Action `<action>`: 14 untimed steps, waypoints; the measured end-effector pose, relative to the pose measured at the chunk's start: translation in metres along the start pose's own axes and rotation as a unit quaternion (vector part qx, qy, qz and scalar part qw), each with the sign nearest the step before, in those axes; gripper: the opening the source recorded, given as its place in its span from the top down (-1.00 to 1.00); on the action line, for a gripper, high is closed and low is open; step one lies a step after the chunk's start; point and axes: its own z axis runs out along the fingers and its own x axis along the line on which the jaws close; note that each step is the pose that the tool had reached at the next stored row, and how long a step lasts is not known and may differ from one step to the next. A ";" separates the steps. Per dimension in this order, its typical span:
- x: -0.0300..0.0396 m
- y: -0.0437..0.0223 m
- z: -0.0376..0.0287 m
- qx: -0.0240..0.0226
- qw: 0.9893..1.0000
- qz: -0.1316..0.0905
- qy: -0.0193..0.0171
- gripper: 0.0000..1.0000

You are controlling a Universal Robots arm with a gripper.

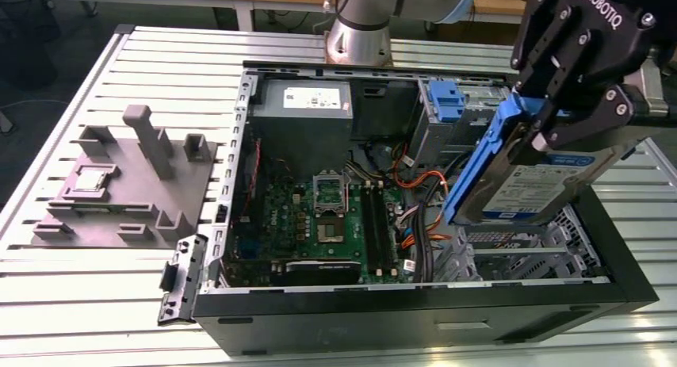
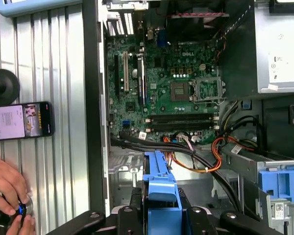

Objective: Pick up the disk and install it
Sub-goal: 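Pick up the disk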

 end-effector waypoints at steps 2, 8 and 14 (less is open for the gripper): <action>-0.0002 -0.0043 0.0008 0.000 1.000 0.000 0.000 0.27; -0.0009 -0.0165 0.0037 0.000 1.000 0.000 0.000 0.27; 0.0005 -0.0233 0.0079 0.000 1.000 -0.002 0.000 0.27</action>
